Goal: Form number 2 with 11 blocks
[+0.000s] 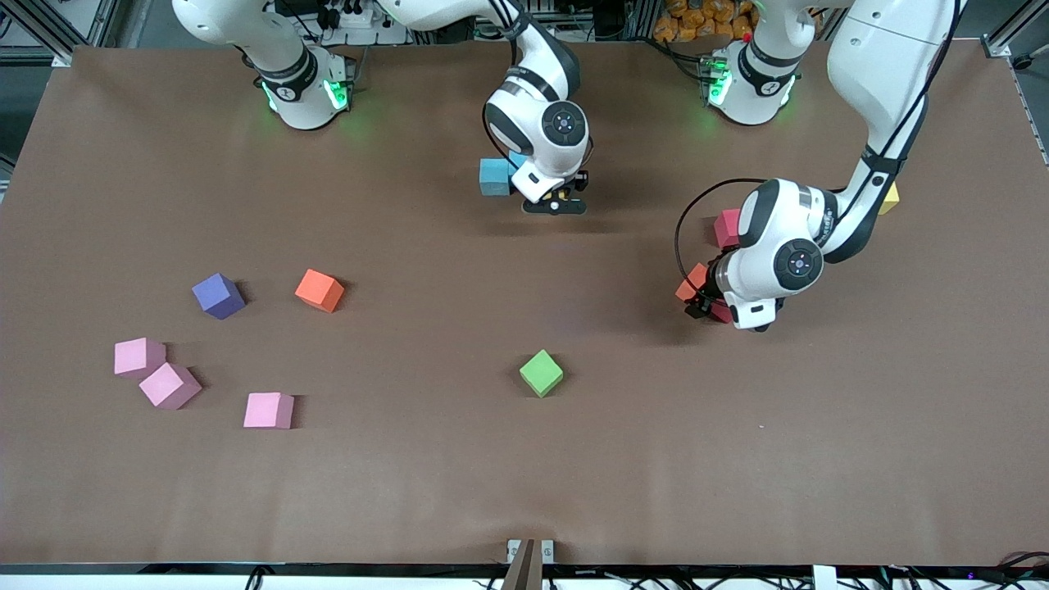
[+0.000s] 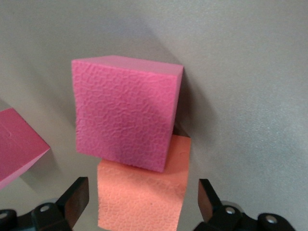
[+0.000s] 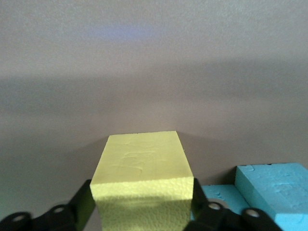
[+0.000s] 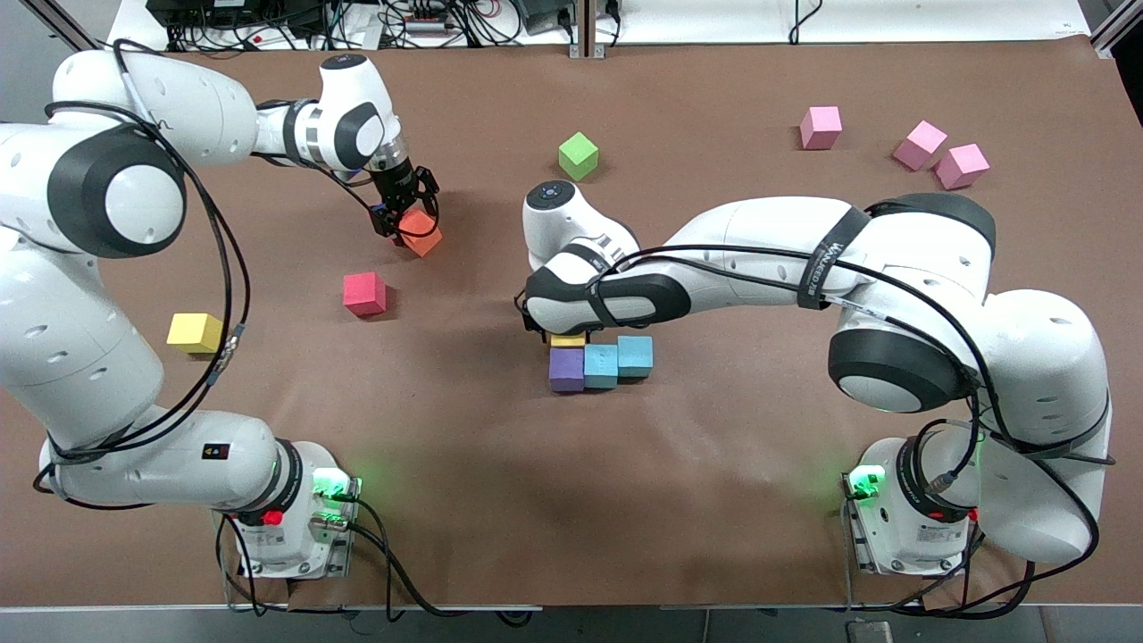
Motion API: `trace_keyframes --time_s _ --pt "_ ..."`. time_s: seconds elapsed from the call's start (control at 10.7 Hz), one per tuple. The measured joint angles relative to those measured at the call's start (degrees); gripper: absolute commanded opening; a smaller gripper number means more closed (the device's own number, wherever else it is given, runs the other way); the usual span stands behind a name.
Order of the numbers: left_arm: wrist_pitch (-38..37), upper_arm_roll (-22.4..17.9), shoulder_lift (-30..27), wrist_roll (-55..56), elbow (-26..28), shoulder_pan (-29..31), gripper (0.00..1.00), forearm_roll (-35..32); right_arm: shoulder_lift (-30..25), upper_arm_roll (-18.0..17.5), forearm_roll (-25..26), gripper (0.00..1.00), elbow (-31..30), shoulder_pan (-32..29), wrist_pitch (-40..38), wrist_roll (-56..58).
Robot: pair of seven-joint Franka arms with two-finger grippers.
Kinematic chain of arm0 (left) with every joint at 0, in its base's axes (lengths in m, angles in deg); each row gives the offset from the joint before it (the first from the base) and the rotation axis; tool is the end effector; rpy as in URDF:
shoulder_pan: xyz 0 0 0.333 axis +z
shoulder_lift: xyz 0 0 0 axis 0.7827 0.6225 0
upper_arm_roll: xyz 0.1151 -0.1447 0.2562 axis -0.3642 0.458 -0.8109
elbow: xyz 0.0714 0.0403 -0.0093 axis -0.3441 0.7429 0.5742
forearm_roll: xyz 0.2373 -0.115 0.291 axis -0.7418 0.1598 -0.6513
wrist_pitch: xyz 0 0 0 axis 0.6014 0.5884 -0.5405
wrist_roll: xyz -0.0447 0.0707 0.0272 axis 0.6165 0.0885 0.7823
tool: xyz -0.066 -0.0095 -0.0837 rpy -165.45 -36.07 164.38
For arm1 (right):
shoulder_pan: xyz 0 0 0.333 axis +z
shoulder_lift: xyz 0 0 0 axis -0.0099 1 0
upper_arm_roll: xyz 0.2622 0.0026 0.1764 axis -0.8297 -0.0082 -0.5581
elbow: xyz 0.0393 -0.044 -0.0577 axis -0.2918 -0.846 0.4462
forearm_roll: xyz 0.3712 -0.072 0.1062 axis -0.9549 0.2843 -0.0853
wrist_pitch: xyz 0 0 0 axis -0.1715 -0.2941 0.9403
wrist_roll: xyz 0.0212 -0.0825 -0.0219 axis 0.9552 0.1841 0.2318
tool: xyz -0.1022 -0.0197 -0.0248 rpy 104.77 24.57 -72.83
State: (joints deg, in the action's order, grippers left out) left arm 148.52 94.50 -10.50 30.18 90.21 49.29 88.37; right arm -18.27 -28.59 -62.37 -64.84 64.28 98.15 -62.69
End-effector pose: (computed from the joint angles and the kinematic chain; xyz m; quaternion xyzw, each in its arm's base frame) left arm 0.5319 -0.1738 0.2006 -0.8730 -0.4679 0.1355 0.0266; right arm 0.3070 0.5809 0.1965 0.9919 -0.0241 -0.1246 0.0101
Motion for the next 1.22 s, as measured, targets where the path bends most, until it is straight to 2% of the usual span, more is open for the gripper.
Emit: trace_keyframes --time_s 0.09,0.19,0.28,0.38,0.56,0.75,0.94,1.22 --pt "0.0 0.0 0.07 -0.23 -0.57 0.0 0.93 -0.47 -0.01 0.0 -0.38 1.0 -0.01 0.0 0.24 -0.01" --pt "0.0 0.0 0.07 -0.3 -0.98 -0.01 0.6 -0.67 -0.03 0.02 -0.6 1.0 0.0 0.0 0.5 -0.01" --pt "-0.01 0.0 0.07 -0.48 -1.19 -0.03 0.31 -0.78 -0.11 0.09 -0.63 1.0 0.07 0.0 0.82 -0.02" --pt "-0.01 0.0 0.07 -0.58 -1.34 -0.05 0.21 -0.83 -0.37 0.27 -0.64 1.0 0.28 0.0 0.9 -0.02" --pt "-0.13 0.0 0.07 -0.74 -1.74 -0.07 0.14 -0.85 -1.73 1.63 -0.59 1.0 0.63 -0.08 0.78 0.33" --pt "-0.23 0.0 0.1 -0.76 -2.26 -0.1 0.1 -0.86 -3.96 4.59 -0.5 1.0 0.71 -0.65 -0.49 3.29" --pt "-1.89 0.03 0.11 -0.87 -3.65 -0.16 0.09 -0.86 -5.63 9.94 -0.4 1.0 0.72 -0.94 -3.44 8.9" --pt "-7.0 0.49 0.04 -1.38 -8.24 -1.2 0.09 -0.89 -7.71 20.38 -0.39 1.0 1.84 -2.83 -9.42 18.06"
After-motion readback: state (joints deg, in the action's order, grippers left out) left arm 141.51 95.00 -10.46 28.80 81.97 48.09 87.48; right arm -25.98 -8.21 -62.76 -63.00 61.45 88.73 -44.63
